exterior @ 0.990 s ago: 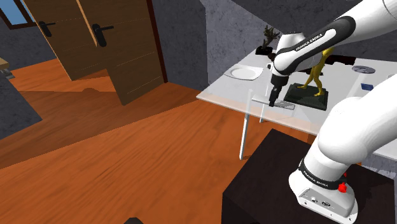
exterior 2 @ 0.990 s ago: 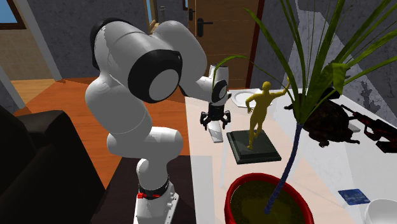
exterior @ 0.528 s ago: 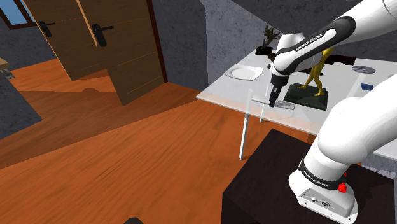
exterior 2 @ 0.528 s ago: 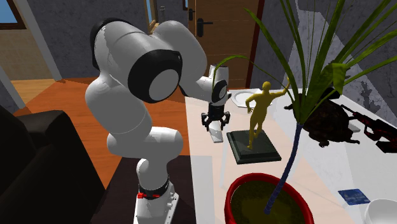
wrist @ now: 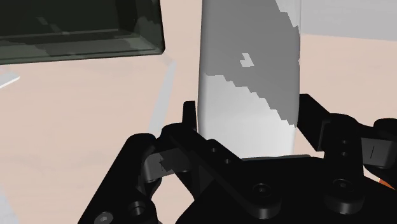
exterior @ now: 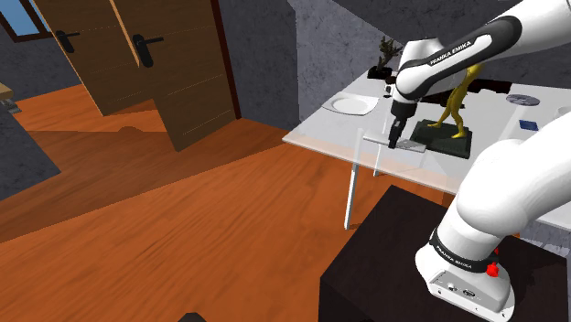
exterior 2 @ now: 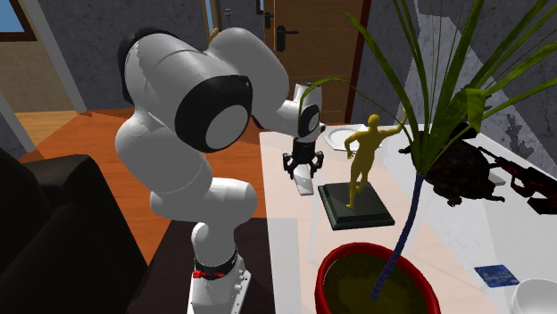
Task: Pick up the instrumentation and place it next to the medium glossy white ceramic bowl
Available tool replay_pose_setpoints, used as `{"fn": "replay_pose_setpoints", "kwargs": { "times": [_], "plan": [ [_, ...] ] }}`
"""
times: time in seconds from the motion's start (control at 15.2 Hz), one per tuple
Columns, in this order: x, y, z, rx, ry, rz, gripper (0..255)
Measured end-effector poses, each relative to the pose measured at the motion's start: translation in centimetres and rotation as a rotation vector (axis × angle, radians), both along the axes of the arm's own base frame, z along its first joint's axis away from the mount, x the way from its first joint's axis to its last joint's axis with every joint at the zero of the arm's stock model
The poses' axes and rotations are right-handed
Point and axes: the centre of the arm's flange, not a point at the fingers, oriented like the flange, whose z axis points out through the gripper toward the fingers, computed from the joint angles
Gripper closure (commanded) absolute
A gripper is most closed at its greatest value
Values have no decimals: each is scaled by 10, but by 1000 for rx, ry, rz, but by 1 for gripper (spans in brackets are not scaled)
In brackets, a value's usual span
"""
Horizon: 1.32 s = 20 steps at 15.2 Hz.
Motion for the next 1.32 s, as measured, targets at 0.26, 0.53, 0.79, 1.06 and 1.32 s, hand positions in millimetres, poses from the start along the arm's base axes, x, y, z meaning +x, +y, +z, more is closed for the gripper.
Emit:
{"fn": "replay_pose_setpoints", "kwargs": {
  "times": [0.26,0.53,0.79,1.06,1.32],
  "plan": [
    [-1,1,20,0,0,0,255],
    [0,1,41,0,0,0,255],
    [0,0,63,0,0,0,255],
    [0,1,83,0,0,0,255],
    [0,1,104,0,0,0,255]
  ]
}}
